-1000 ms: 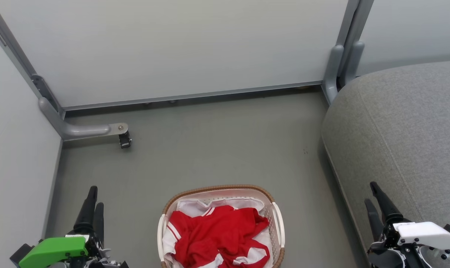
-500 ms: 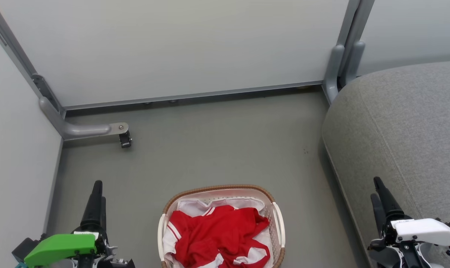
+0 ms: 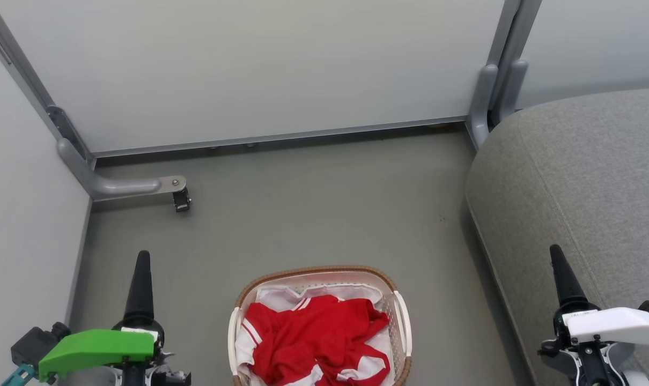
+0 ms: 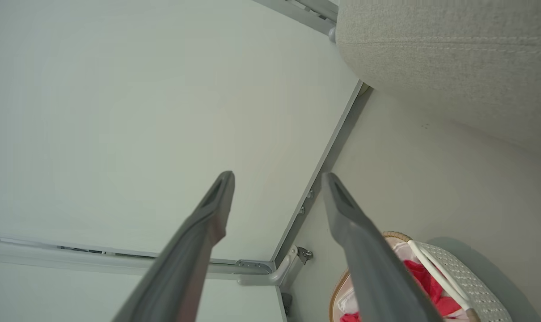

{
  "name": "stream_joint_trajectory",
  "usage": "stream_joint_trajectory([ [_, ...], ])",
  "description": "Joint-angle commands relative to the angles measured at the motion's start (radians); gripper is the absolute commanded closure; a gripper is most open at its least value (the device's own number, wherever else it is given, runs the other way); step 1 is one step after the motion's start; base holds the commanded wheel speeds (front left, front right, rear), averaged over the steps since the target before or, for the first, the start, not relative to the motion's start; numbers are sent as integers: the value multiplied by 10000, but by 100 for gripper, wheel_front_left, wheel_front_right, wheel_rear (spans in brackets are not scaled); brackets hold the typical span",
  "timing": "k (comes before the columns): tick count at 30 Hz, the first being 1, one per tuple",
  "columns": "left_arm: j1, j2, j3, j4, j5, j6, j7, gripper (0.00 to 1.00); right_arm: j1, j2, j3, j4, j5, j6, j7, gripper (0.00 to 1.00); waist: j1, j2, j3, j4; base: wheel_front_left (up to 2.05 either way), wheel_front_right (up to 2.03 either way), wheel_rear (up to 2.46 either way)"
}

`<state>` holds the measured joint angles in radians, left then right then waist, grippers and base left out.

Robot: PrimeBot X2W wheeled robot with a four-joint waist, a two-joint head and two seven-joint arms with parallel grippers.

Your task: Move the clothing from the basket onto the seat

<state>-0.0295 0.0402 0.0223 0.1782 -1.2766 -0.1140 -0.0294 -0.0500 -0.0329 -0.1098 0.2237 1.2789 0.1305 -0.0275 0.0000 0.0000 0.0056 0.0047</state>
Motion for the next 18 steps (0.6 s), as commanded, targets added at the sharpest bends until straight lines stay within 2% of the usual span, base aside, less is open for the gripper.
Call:
stream_joint_trajectory([
  [1, 30, 53, -83, -241, 430, 43, -98, 0, -19, -97, -5, -261, -383, 1, -111, 0, 0, 0, 4, 2, 0, 0, 0],
  [18, 210, 72, -830, -578, 3674, 426, -669, 0, 131, -120, 309, -561, -3059, 2, -682, 0, 0, 0, 33, 19, 0, 0, 0],
])
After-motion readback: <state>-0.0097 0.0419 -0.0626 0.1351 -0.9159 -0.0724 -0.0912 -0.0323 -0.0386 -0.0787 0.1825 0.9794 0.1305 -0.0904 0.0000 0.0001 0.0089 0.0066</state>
